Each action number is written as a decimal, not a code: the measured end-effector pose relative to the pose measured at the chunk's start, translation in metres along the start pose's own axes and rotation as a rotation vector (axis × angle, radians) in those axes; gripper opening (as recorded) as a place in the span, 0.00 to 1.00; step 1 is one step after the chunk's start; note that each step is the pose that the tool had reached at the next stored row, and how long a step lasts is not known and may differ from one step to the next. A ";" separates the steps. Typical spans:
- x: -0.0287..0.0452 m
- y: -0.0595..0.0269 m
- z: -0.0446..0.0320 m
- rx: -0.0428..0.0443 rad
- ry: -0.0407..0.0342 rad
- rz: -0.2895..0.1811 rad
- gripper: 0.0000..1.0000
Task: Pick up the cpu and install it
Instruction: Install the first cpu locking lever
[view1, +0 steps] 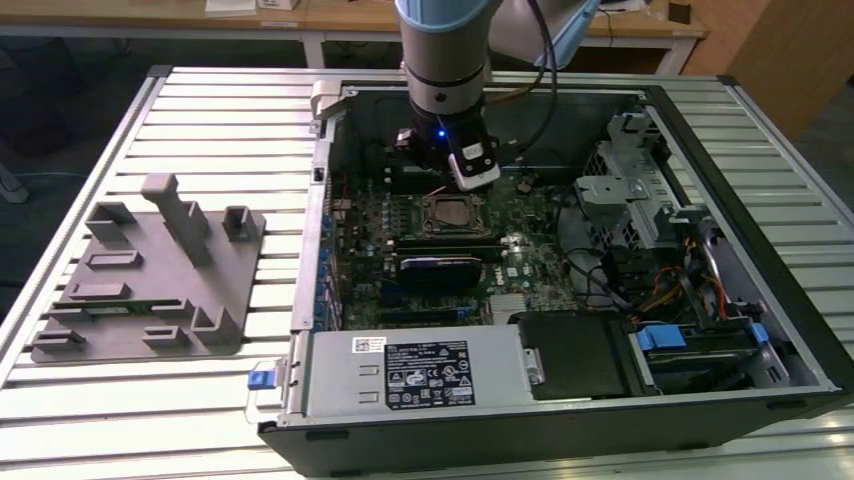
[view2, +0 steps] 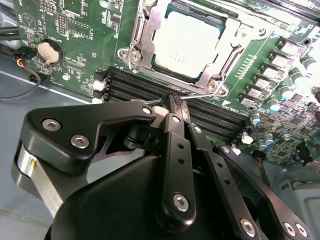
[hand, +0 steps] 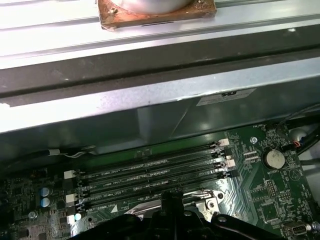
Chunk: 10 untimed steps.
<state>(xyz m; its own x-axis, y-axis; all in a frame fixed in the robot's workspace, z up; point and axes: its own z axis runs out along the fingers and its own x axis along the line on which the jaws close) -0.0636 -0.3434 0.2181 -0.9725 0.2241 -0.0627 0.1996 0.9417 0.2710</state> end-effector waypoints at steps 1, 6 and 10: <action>0.0001 -0.0002 0.0008 -0.0002 -0.0007 0.000 0.11; 0.0004 -0.0013 0.0052 -0.0028 -0.0080 -0.002 0.11; 0.0006 -0.0020 0.0079 -0.0069 -0.0191 -0.004 0.11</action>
<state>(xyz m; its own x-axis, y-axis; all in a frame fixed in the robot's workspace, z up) -0.0636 -0.3432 0.2100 -0.9709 0.2249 -0.0822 0.1945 0.9409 0.2772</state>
